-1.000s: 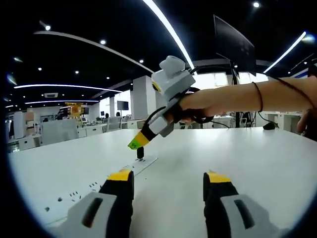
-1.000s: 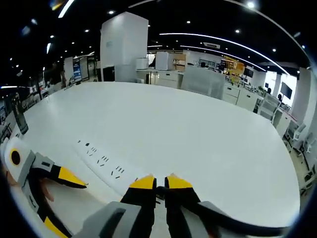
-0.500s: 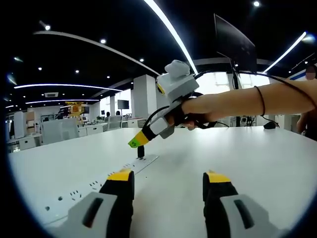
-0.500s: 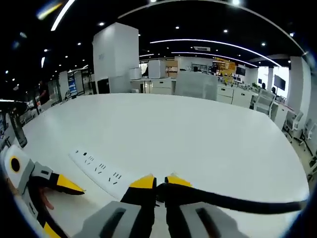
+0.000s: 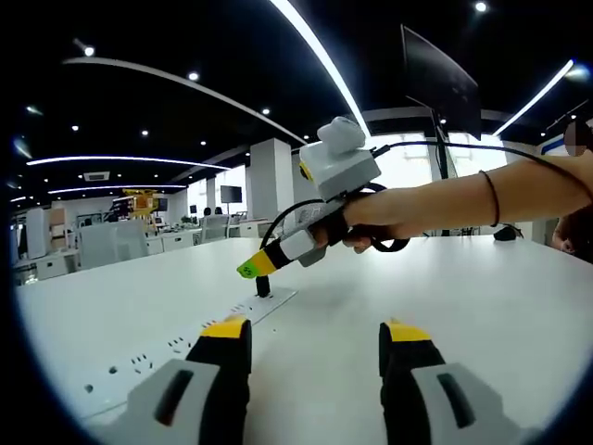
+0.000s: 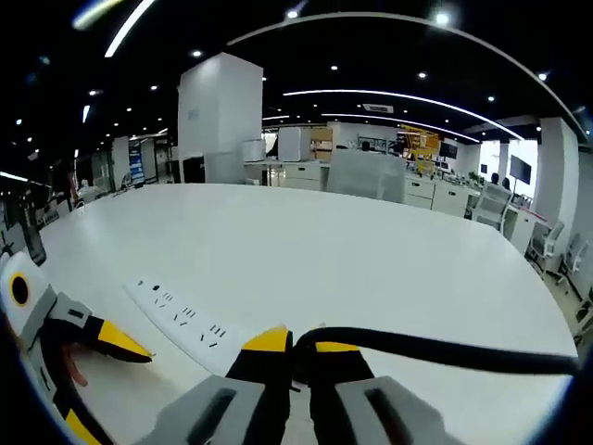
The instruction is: Find the data cable on the table. Grasp the USB connector end of the cable and insert it into the USB port on the table
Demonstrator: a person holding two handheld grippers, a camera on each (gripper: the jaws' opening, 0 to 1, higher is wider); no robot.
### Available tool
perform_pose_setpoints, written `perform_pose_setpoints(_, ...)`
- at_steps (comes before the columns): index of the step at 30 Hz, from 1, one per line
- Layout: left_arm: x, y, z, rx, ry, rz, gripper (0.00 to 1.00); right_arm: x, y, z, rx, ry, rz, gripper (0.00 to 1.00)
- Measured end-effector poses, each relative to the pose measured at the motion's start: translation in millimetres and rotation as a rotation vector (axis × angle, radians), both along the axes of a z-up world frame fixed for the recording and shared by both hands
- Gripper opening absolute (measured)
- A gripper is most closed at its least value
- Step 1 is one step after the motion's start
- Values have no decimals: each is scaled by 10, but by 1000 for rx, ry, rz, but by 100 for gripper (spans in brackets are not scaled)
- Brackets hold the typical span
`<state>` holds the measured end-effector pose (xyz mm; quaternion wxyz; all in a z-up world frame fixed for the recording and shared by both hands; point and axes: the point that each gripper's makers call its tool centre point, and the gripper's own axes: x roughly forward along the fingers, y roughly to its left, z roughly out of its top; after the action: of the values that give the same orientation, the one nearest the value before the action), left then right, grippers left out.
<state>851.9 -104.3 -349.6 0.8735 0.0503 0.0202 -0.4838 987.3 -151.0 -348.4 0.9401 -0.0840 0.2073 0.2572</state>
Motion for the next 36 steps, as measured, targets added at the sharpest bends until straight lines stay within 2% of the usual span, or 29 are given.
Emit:
perform_pose_setpoints(1, 0, 1, -2, 1, 0, 0, 56, 11, -26, -26, 7, 10, -11, 7)
perform_pose_setpoints(3, -1, 4, -3, 0, 1, 1, 56, 37, -38, -16, 126, 27, -37, 7)
perform_pose_setpoints(5, 0, 8, -4, -2, 2, 2, 56, 48, -59, -24, 164, 11, -31, 7)
perform_pose_setpoints(7, 1, 8, -7, 0, 2, 3, 56, -39, -11, -35, 175, 7, -37, 7)
perform_pose_setpoints(11, 11, 14, -10, -2, 4, 9, 56, -20, -4, -24, 138, -1, -34, 7)
perform_pose_setpoints(17, 22, 21, -9, -5, 6, 15, 56, 1, -29, -6, 178, -4, -40, 7)
perform_pose_setpoints(22, 35, 29, -7, -8, 8, 19, 56, -18, -19, 5, 168, -4, -41, 7)
perform_pose_setpoints(32, 72, 54, -1, -20, 16, 38, 56, -6, -37, 24, 197, -19, -53, 8)
perform_pose_setpoints(36, 78, 58, 3, -24, 18, 40, 56, 6, -42, 33, 179, -36, -59, 8)
